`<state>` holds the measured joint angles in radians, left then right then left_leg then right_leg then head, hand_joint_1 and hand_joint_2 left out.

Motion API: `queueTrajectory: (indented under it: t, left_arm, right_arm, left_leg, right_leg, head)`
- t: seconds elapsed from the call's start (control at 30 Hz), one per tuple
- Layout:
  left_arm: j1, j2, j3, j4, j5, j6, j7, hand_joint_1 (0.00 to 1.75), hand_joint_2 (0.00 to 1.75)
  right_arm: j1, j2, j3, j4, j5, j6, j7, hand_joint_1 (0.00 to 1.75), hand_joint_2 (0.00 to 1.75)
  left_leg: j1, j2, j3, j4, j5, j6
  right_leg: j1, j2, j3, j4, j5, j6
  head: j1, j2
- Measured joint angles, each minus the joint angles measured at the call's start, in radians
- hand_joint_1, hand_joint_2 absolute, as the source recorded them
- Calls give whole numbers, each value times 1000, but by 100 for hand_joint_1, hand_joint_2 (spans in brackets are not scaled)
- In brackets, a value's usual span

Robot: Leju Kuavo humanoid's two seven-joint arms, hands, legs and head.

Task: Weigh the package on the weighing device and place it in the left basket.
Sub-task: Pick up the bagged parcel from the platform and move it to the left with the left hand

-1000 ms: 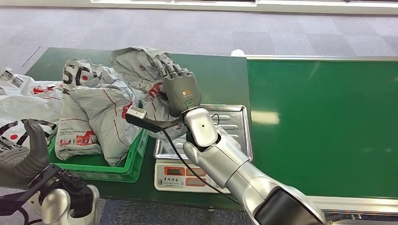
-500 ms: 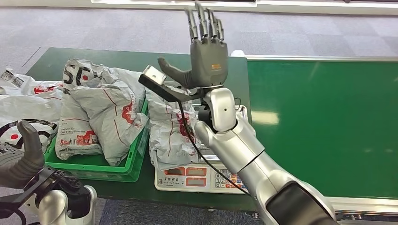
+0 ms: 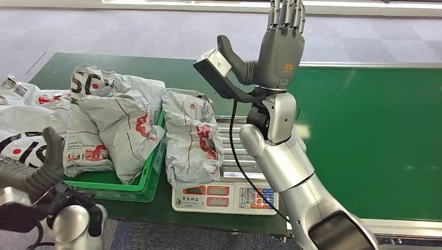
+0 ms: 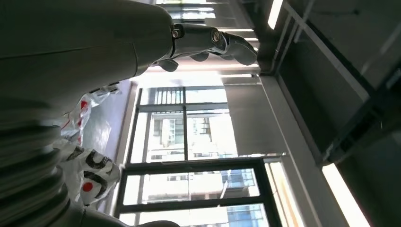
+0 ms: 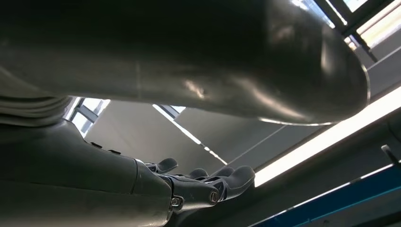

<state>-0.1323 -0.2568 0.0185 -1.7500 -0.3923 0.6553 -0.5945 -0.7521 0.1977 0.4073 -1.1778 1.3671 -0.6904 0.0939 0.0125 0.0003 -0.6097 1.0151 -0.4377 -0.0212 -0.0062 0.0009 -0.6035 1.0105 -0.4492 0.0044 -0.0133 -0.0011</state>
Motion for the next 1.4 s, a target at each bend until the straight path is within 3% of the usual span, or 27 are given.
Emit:
queueTrajectory:
  t: [0.1,0.13,0.2,0.3,0.4,0.53,0.77,0.8,0.9,0.93,1.03,1.17,1.4]
  left_arm:
    - [-163,42,-67,162,-535,-200,275,0,175]
    - [-232,58,-94,240,-705,-273,340,0,175]
    - [-372,81,-146,414,-919,-379,387,0,175]
    - [-552,103,-223,658,-909,-507,352,0,175]
    - [-655,118,-292,850,-832,-616,285,0,175]
    - [-715,134,-357,1026,-807,-664,236,0,175]
    - [-766,145,-412,1174,-801,-722,218,0,175]
    - [-771,145,-421,1190,-801,-745,216,8,175]
    - [-786,145,-451,1239,-801,-823,208,109,175]
    - [-789,145,-461,1253,-802,-844,204,134,175]
    - [-803,145,-487,1287,-804,-886,195,134,175]
    - [-818,145,-506,1314,-804,-898,189,175,175]
    - [-831,141,-525,1336,-792,-925,180,175,175]
  right_arm:
    - [40,-2,-24,-45,-19,0,-15,0,0]
    - [49,-2,-29,-57,-27,6,-20,0,0]
    - [57,2,-33,-73,-44,26,-27,0,0]
    - [55,8,-40,-77,-65,58,-28,0,0]
    - [54,11,-51,-76,-78,68,-35,0,0]
    - [56,13,-63,-69,-79,63,-41,0,0]
    - [56,13,-75,-57,-71,62,-39,0,0]
    - [56,13,-77,-56,-67,61,-37,0,0]
    - [56,15,-83,-51,-59,57,-34,0,0]
    - [56,16,-85,-48,-58,54,-33,0,0]
    - [56,17,-89,-42,-58,48,-32,0,0]
    - [56,17,-91,-35,-58,45,-32,0,0]
    - [63,17,-102,-33,-58,46,-30,0,0]
  left_leg:
    - [0,-6,-1,0,2,1]
    - [0,-6,-2,0,4,1]
    - [0,-4,-4,0,6,-1]
    - [0,2,-6,0,8,-1]
    - [-1,3,-6,0,8,-1]
    - [0,3,-6,0,8,-1]
    - [0,3,-7,-1,8,-1]
    - [0,3,-7,-1,8,-1]
    - [0,3,-7,-1,8,-1]
    - [0,3,-7,-1,8,-1]
    - [0,3,-7,-1,8,-1]
    - [0,3,-7,-1,8,-1]
    - [0,3,-7,-1,8,-1]
  right_leg:
    - [0,-7,2,0,1,0]
    - [-1,-8,1,0,2,0]
    - [-1,-4,-1,0,7,0]
    - [-1,3,-4,0,11,0]
    - [-1,4,-5,0,11,0]
    - [-1,4,-5,0,11,0]
    - [0,3,-6,0,10,0]
    - [0,3,-6,0,10,0]
    - [-1,3,-6,0,10,0]
    - [-1,3,-6,0,10,0]
    - [-1,3,-6,0,10,0]
    - [-1,3,-6,0,10,0]
    - [0,3,-6,0,10,0]
  head:
    - [0,0]
    - [0,0]
    - [0,0]
    - [0,0]
    - [0,0]
    - [0,0]
    - [0,0]
    - [0,0]
    - [0,0]
    - [0,0]
    - [0,0]
    - [0,0]
    - [0,0]
